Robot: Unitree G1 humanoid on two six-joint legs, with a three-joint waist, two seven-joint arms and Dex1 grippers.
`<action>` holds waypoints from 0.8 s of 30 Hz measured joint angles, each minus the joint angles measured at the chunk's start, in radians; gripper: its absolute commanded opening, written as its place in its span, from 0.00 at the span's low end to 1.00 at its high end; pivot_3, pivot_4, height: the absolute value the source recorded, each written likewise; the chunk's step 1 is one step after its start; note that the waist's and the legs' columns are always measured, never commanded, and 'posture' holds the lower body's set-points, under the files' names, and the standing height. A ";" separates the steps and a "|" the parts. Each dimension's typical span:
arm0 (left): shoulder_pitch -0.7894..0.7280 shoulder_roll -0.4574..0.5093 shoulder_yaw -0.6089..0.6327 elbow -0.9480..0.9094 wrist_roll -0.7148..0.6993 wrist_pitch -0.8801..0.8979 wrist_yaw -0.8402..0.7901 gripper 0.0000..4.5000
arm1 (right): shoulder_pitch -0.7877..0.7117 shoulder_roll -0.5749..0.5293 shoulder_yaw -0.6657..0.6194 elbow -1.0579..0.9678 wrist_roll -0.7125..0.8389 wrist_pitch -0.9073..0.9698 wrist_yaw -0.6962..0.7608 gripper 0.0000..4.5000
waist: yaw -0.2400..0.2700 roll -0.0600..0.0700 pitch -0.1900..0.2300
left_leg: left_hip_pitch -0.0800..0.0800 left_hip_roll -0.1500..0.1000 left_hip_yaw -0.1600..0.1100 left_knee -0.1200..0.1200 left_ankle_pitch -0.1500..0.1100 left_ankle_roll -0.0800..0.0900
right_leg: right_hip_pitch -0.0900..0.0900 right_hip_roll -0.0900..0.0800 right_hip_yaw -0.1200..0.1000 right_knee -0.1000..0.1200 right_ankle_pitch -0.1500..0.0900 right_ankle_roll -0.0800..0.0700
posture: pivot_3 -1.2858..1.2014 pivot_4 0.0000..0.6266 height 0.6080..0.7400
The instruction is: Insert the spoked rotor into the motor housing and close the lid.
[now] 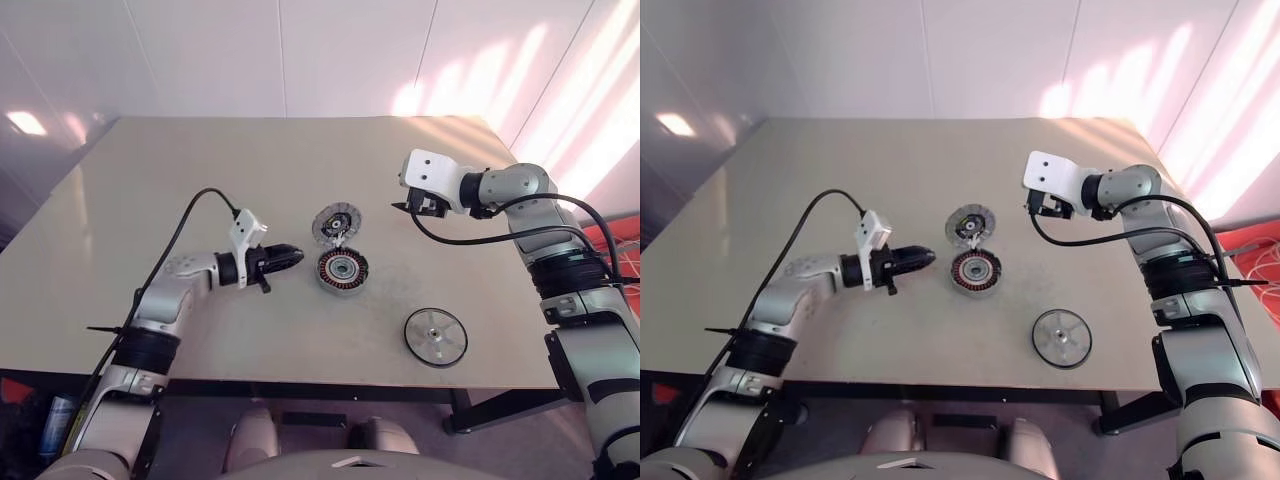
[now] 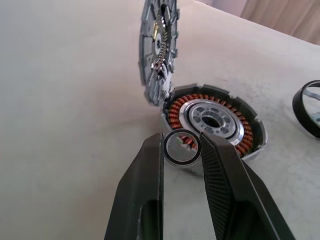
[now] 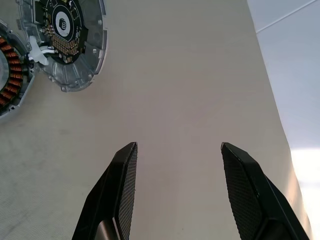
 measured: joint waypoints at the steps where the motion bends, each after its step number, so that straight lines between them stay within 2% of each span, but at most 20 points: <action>1: -0.026 -0.015 -0.014 0.040 0.012 -0.013 -0.011 0.17 | 0.003 -0.004 -0.001 -0.004 0.000 0.004 0.000 0.67 | 0.000 0.000 0.000 | 0.000 0.000 0.000 0.000 0.000 0.000 | 0.000 0.000 0.000 0.000 0.000 0.000 | 0.52 0.00 1.00; 6: -0.096 -0.063 -0.056 0.166 0.055 -0.084 -0.048 0.17 | 0.069 -0.034 -0.018 -0.089 0.016 0.050 0.007 0.67 | 0.004 0.000 0.000 | -0.001 0.000 -0.001 0.000 0.000 0.001 | 0.000 0.000 -0.001 -0.001 0.000 0.000 | 0.52 0.00 1.00; 12: -0.129 -0.104 -0.072 0.263 0.100 -0.161 -0.065 0.17 | 0.299 -0.140 -0.072 -0.247 0.078 0.145 0.056 0.67 | 0.025 0.000 0.000 | -0.002 -0.001 0.000 0.000 -0.002 0.004 | 0.000 -0.002 -0.001 -0.003 0.000 0.001 | 0.52 0.00 1.00; 18: -0.143 -0.128 -0.076 0.268 0.116 -0.177 -0.081 0.17 | 0.440 -0.237 -0.159 -0.344 0.147 0.191 0.091 0.67 | 0.030 0.000 0.000 | 0.000 0.000 0.000 0.000 -0.002 0.003 | 0.002 -0.001 -0.001 -0.003 0.000 0.001 | 0.52 0.00 1.00; 24: -0.161 -0.154 -0.078 0.270 0.127 -0.182 -0.093 0.17 | 0.490 -0.241 -0.207 -0.467 0.254 0.263 0.117 0.67 | 0.032 0.000 0.000 | 0.001 0.000 0.000 0.000 -0.001 0.004 | 0.002 -0.002 -0.001 -0.003 0.000 0.001 | 0.52 0.00 1.00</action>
